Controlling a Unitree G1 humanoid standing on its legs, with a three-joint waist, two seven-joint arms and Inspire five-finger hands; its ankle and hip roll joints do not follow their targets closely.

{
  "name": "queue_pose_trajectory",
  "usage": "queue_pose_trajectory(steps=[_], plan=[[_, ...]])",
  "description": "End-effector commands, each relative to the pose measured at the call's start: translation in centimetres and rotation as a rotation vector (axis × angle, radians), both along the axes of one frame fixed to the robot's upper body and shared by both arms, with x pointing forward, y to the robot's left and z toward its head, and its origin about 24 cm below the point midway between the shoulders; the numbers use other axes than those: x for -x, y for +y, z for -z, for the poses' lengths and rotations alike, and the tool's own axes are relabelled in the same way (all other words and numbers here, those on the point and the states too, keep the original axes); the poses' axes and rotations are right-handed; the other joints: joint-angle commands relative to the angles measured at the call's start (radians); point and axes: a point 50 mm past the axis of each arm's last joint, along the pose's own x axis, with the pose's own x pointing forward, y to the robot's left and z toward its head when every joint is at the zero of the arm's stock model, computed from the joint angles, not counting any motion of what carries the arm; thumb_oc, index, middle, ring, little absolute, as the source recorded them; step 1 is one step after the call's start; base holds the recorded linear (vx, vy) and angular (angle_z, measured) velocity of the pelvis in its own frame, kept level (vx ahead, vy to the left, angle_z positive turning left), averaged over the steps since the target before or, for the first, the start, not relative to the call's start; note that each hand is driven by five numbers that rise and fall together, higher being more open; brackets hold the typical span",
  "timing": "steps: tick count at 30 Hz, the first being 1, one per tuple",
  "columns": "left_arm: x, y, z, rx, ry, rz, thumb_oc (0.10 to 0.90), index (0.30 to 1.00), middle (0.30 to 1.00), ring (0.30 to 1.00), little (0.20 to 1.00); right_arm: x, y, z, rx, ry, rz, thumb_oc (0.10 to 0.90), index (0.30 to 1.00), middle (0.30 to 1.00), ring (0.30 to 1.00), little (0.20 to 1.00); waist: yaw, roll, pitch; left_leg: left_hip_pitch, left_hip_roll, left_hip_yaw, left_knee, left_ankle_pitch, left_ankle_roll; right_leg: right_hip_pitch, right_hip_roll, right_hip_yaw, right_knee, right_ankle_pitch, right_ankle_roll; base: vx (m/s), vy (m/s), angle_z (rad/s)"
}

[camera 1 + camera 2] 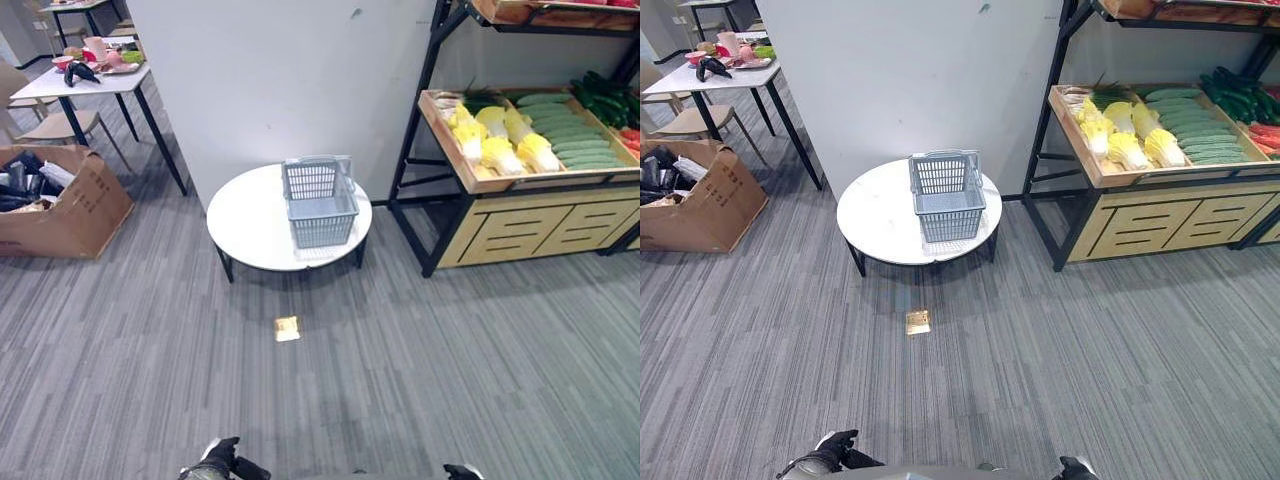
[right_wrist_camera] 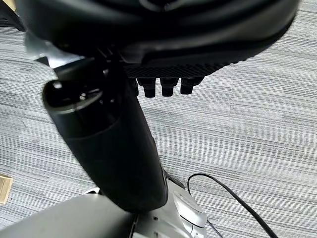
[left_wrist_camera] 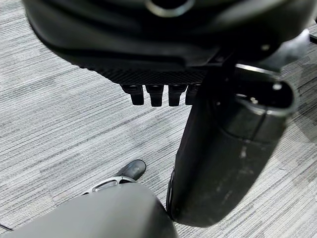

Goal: Get the vegetables into the basket

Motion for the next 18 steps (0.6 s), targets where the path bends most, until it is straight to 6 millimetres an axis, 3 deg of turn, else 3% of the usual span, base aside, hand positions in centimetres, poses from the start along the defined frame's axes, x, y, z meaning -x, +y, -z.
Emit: queue_pose_trajectory(steps=[1,18], plan=[[1.05,0.79,0.18,-0.051,0.094,0.05,0.9,1.0,1.0,1.0,1.0,-2.32,-0.26,-0.41,0.029,-0.023,-0.068,0.9,1.0,1.0,1.0,1.0,0.005,-0.012,0.032,0.002,0.06,-0.015,-0.006,0.033,-0.106,0.009,-0.107,0.001,-0.001,0.027,0.146,0.0,0.0,0.0],[1.31,0.86,0.22,-0.048,0.101,0.035,0.9,1.0,1.0,1.0,1.0,-1.91,-0.16,-0.29,0.019,-0.01,-0.048,0.9,1.0,1.0,1.0,1.0,0.011,-0.018,0.032,0.01,0.043,-0.019,-0.006,0.018,-0.091,0.01,-0.122,0.007,0.011,0.028,0.151,0.0,0.008,0.0]])
